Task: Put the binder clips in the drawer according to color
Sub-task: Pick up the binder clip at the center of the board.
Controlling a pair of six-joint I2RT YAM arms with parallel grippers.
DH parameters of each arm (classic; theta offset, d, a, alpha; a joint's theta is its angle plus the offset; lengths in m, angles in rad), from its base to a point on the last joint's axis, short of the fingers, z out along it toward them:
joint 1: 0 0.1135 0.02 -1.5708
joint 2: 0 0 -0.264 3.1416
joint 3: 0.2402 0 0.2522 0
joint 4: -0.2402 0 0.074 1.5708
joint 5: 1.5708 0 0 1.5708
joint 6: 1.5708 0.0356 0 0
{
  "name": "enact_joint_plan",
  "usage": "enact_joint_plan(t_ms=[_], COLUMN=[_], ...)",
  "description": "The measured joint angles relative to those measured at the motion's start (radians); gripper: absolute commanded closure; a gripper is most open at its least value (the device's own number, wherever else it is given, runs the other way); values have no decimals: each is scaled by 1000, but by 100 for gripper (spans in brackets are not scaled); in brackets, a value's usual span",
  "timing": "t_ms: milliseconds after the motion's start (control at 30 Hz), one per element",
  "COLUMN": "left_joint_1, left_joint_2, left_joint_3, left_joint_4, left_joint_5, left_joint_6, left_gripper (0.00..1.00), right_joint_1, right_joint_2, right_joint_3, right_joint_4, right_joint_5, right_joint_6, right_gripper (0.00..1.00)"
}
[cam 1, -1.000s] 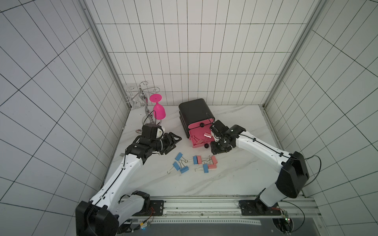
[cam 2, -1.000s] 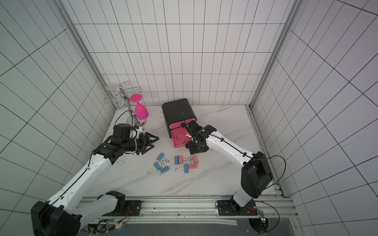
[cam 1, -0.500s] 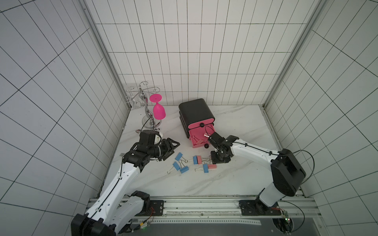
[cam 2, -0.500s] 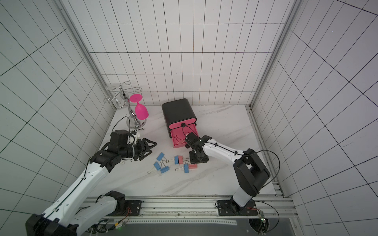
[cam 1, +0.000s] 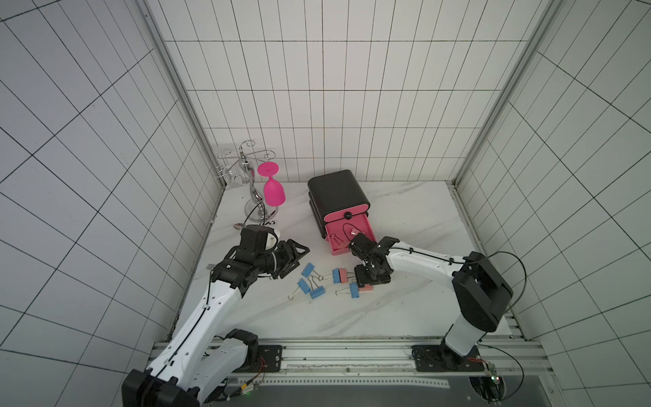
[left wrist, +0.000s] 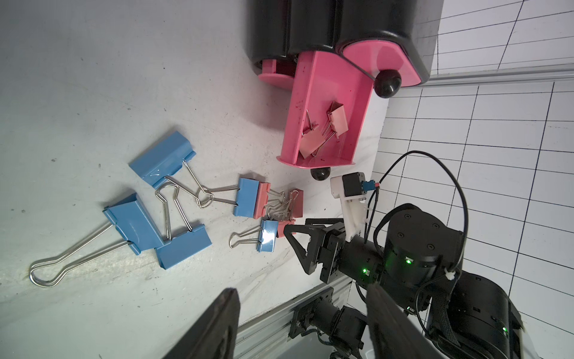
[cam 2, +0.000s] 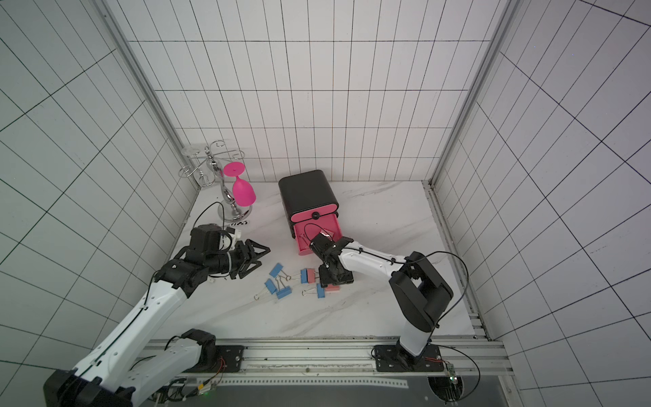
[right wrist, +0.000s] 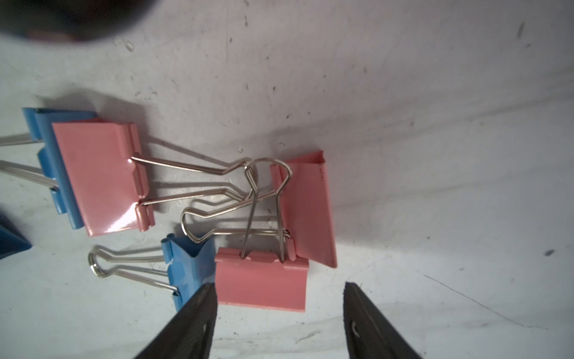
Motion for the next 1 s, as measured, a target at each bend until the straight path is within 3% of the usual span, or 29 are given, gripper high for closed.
enact_joint_plan(t_ms=[800,1000], left_joint_1=[10,12], left_joint_2=[-7,-18], left_joint_3=[0,0], left_joint_4=[-36,-49], left_joint_5=[2,2], left_joint_6=[28,32], left_gripper=[32,32], right_joint_1=[45,49], right_joint_2=[79,79], right_joint_3=[33,31], right_joint_4=[-10,-6], right_joint_5=[8,8], right_joint_6=[32,51], right_gripper=[32,38])
